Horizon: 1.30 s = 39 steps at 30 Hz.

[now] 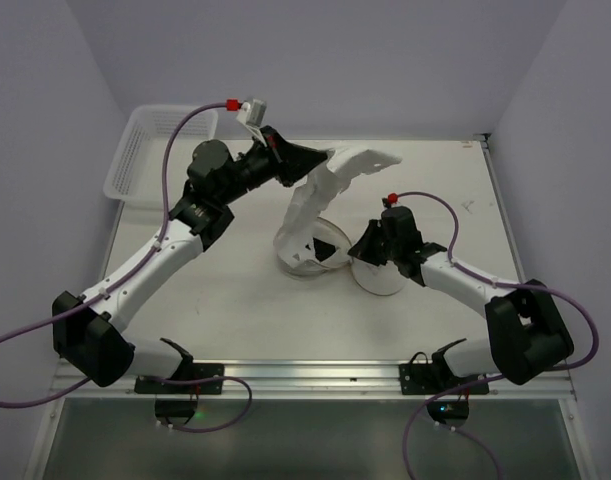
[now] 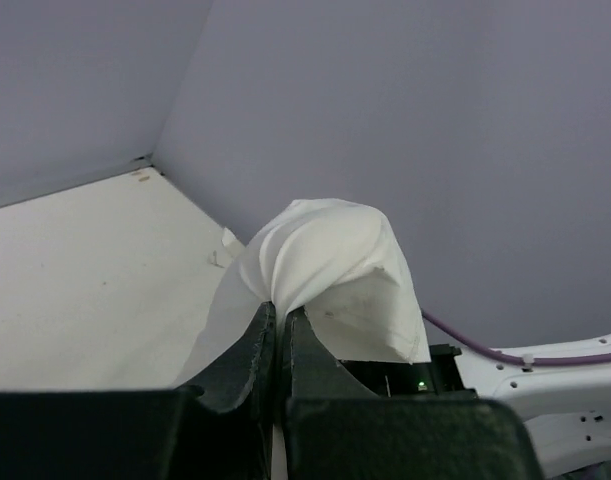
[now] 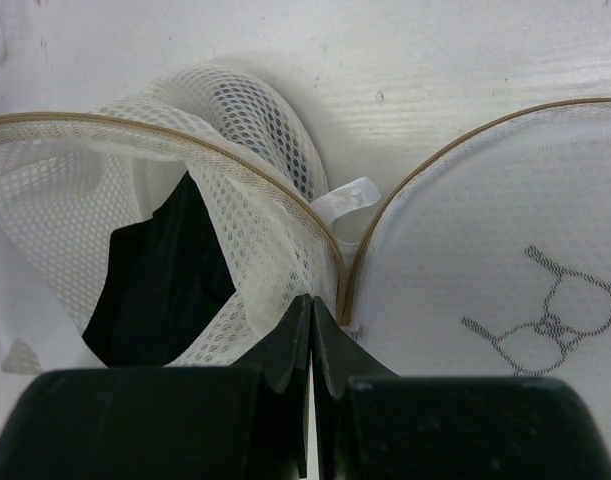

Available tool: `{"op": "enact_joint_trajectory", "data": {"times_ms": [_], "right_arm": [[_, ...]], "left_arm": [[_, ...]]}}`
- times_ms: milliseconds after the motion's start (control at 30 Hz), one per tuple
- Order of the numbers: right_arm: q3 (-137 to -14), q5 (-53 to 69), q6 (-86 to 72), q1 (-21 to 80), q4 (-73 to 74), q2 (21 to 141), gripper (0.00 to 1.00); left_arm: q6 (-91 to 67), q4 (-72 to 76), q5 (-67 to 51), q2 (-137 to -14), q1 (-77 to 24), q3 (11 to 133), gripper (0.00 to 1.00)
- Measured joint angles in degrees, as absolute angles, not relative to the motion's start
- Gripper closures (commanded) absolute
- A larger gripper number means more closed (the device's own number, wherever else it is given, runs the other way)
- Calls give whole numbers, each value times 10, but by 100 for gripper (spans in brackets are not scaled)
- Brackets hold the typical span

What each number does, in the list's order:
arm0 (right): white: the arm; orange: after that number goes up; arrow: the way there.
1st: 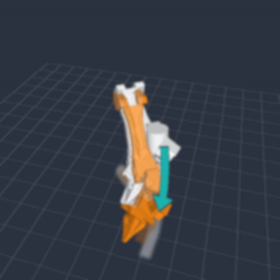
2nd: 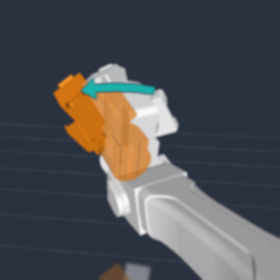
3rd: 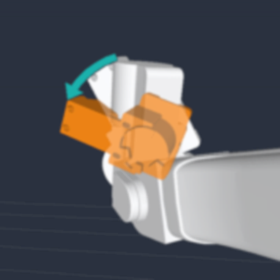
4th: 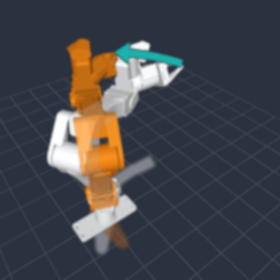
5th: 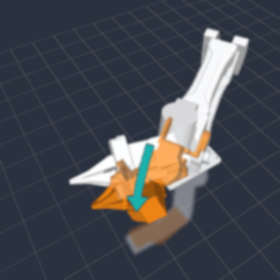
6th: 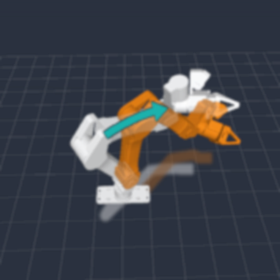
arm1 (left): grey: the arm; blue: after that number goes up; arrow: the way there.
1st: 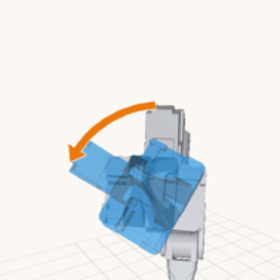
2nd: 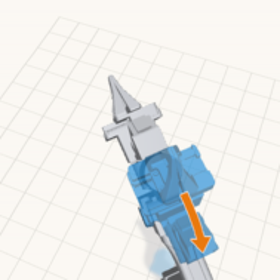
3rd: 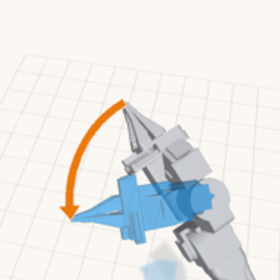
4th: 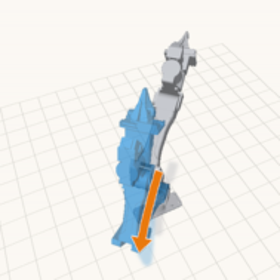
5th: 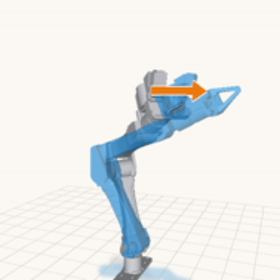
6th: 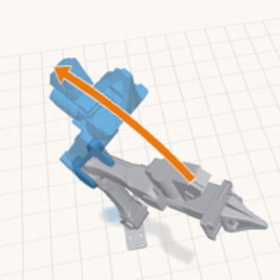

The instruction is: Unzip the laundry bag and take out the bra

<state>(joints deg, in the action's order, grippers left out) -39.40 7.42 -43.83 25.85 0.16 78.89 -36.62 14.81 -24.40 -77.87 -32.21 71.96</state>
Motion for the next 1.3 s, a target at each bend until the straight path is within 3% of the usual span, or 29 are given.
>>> {"op": "enact_joint_trajectory", "data": {"times_ms": [267, 500, 700, 967, 1300], "right_arm": [[-399, 70, -427, 259, 17, 782, 100], [-399, 71, -420, 259, 25, 776, 96], [-400, 71, -408, 259, 29, 775, 91], [-411, 77, -392, 258, 32, 775, 92], [-425, 100, -375, 258, 44, 776, 93]], "left_arm": [[-394, 128, -220, -780, -226, 749, 100], [-295, 43, -106, -784, -147, 901, 100], [-202, 26, 11, -799, -95, 932, 100], [-132, -27, 83, -922, -16, 971, 100], [-115, -43, 88, -1077, 53, 1097, 100]]}}
